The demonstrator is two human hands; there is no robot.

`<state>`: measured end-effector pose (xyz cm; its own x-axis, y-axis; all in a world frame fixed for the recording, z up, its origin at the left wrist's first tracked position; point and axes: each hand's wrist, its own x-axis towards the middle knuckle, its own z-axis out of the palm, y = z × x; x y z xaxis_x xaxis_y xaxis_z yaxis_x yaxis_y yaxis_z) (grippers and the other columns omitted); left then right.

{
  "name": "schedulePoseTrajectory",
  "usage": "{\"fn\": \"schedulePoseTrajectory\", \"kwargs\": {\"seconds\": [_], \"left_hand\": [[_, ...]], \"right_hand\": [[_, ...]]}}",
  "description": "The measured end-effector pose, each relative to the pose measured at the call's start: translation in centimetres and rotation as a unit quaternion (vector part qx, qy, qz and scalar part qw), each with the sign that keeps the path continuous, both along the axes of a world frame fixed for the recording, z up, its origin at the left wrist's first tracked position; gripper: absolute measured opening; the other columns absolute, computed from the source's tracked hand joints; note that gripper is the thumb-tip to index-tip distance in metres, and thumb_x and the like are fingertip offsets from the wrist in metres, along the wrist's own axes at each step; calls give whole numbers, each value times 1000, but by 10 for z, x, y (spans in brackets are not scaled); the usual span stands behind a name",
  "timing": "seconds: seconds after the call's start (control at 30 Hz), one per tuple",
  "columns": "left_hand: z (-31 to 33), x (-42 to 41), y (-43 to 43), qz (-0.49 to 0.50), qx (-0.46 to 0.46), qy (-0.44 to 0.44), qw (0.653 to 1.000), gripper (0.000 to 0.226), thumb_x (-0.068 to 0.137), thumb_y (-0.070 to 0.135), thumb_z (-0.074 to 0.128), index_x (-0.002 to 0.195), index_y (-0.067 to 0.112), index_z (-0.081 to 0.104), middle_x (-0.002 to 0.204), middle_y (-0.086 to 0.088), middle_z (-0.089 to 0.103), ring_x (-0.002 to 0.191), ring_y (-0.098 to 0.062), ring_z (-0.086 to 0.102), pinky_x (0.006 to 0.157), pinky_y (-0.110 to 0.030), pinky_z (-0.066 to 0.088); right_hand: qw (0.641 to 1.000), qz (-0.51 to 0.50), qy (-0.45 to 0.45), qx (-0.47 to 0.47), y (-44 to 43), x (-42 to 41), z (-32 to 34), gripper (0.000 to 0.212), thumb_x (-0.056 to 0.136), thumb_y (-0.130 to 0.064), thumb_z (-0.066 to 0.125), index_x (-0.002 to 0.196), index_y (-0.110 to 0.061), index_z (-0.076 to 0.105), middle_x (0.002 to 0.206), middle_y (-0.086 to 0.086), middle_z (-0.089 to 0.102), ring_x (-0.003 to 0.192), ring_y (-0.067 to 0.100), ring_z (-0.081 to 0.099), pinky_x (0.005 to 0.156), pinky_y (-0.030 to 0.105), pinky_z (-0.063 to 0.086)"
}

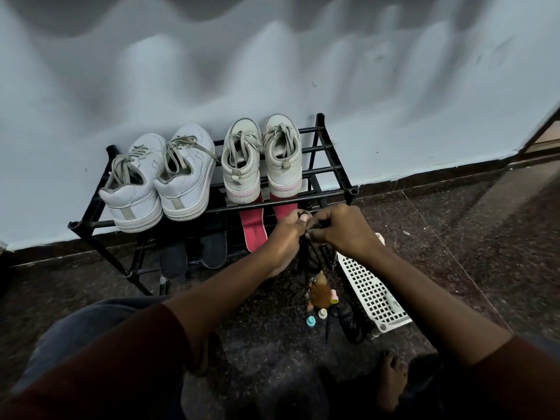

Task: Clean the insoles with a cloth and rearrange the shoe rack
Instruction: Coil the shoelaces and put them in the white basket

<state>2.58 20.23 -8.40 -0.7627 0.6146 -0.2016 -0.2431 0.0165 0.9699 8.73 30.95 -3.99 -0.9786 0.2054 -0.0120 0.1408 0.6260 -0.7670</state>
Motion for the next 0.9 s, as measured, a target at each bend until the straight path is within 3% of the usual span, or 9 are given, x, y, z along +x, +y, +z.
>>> {"fn": "schedulePoseTrajectory", "kwargs": {"seconds": [0.07, 0.13, 0.23, 0.37, 0.5, 0.63, 0.73, 0.83, 0.9], "left_hand": [[-1, 1, 1, 4, 4, -7, 1000, 30, 102, 4, 30, 79, 15, 45, 72, 2, 47, 65, -5, 46, 65, -20, 38], [-2, -1, 2, 8, 5, -5, 1000, 28, 103, 7, 30, 81, 15, 47, 77, 1, 52, 71, -7, 48, 68, -21, 38], [-4, -5, 5, 12, -15, 12, 1000, 28, 103, 11, 30, 85, 14, 50, 83, -2, 56, 76, -10, 51, 73, -24, 39], [-2, -3, 11, 34, -13, -5, 999, 29, 104, 12, 28, 84, 15, 49, 76, -5, 53, 65, -11, 49, 63, -25, 40], [10, 4, 19, 39, -7, -43, 998, 26, 105, 15, 26, 88, 11, 46, 65, -3, 41, 39, -2, 43, 40, -16, 35], [16, 7, 28, 41, 12, -88, 995, 35, 105, 25, 27, 75, 12, 40, 54, 1, 37, 34, -2, 31, 45, -20, 28], [20, 13, 35, 5, 44, -141, 989, 50, 100, 47, 25, 75, 12, 51, 47, 9, 37, 39, -3, 28, 51, -22, 28], [20, 16, 46, 16, 87, -149, 985, 30, 100, 26, 40, 80, 12, 56, 48, 10, 39, 40, -2, 32, 46, -16, 33], [17, 17, 55, 52, 97, -186, 976, 20, 97, 11, 45, 79, 11, 54, 50, 7, 41, 40, -1, 35, 44, -14, 37]], "right_hand": [[998, -26, 37, 50, -4, 0, -5, 10, 74, -3, 74, 82, -7, 73, 71, 1, 66, 60, 0, 59, 54, 1, 37], [993, -60, 65, 72, -7, 1, -10, 15, 71, -5, 76, 86, -7, 71, 80, 5, 69, 72, 12, 62, 60, 9, 39], [989, -108, 88, 52, -12, 1, -16, 28, 72, -6, 75, 96, -4, 60, 78, 4, 64, 72, 17, 59, 59, 15, 36], [984, -140, 103, 42, -13, 4, -17, 47, 73, -8, 76, 110, -5, 47, 75, -1, 57, 70, 16, 56, 64, 22, 42], [978, -127, 143, 84, -4, 6, -17, 46, 74, -3, 74, 109, -5, 43, 75, 0, 55, 68, 21, 57, 64, 36, 49], [972, -139, 173, 79, 9, 7, -15, 41, 75, -1, 71, 103, -9, 42, 76, 2, 56, 68, 23, 58, 63, 40, 50], [970, -189, 154, 13, 18, 8, -14, 38, 76, -7, 73, 93, -14, 40, 72, 1, 53, 66, 21, 56, 60, 34, 45], [966, -227, 80, -90, 28, 12, -19, 24, 85, -24, 66, 90, -11, 46, 76, 4, 56, 68, 19, 53, 62, 31, 42], [974, -178, -15, -141, 31, 15, -31, 28, 93, -36, 51, 93, -8, 54, 88, 10, 61, 80, 23, 57, 70, 33, 43]]}}
